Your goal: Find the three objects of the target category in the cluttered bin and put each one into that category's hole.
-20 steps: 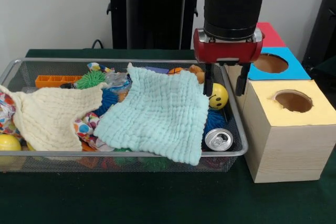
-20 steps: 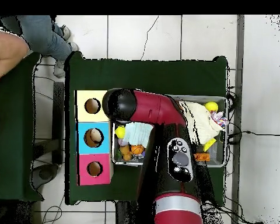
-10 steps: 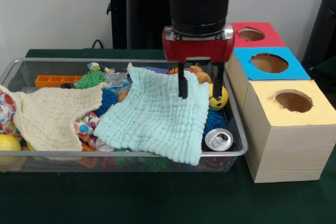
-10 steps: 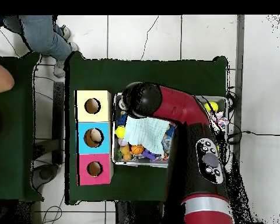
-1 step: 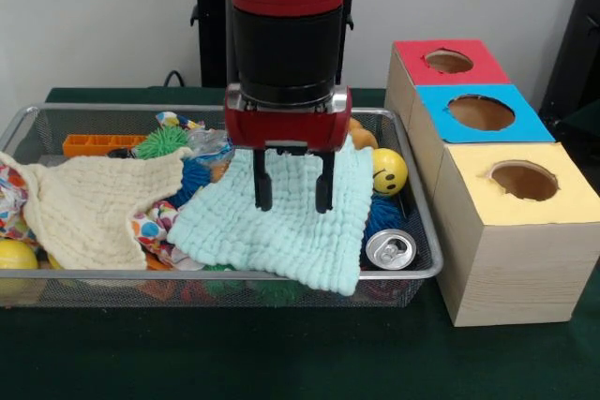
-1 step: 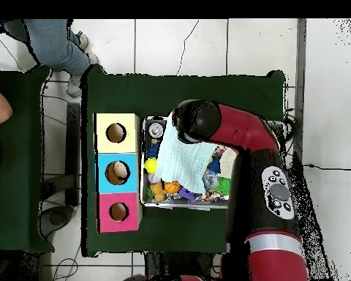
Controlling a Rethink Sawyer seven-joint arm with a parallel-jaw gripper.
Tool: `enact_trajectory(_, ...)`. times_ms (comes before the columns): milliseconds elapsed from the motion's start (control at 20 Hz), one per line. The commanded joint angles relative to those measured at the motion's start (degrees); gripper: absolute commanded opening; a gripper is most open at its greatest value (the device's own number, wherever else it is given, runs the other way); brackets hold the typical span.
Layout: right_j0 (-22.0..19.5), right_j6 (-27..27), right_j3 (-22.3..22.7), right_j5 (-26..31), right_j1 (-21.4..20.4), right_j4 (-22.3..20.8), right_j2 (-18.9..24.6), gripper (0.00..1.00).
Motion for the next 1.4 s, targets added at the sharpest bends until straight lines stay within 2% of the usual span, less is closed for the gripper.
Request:
enact_trajectory(50, -0.92, -6.16, -0.62, 4.74, 5.67, -3.86, 6.71, 1.0)
enact_trajectory(250, -1.78, -6.08, 0.76, 2.7, 7.09, -4.3, 7.8, 1.0)
enact_trajectory(600, -0.9, -3.71, 0.72, 2.28, 8.0, -5.68, 7.7, 1.0)
enact_trajectory(1000, 0.21, -2.54, -4.63, 1.18, 12.47, -5.9, 7.86, 1.0)
enact_trajectory(1400, -0.81, -3.61, -8.43, 4.7, 15.11, -4.31, 9.17, 1.0)
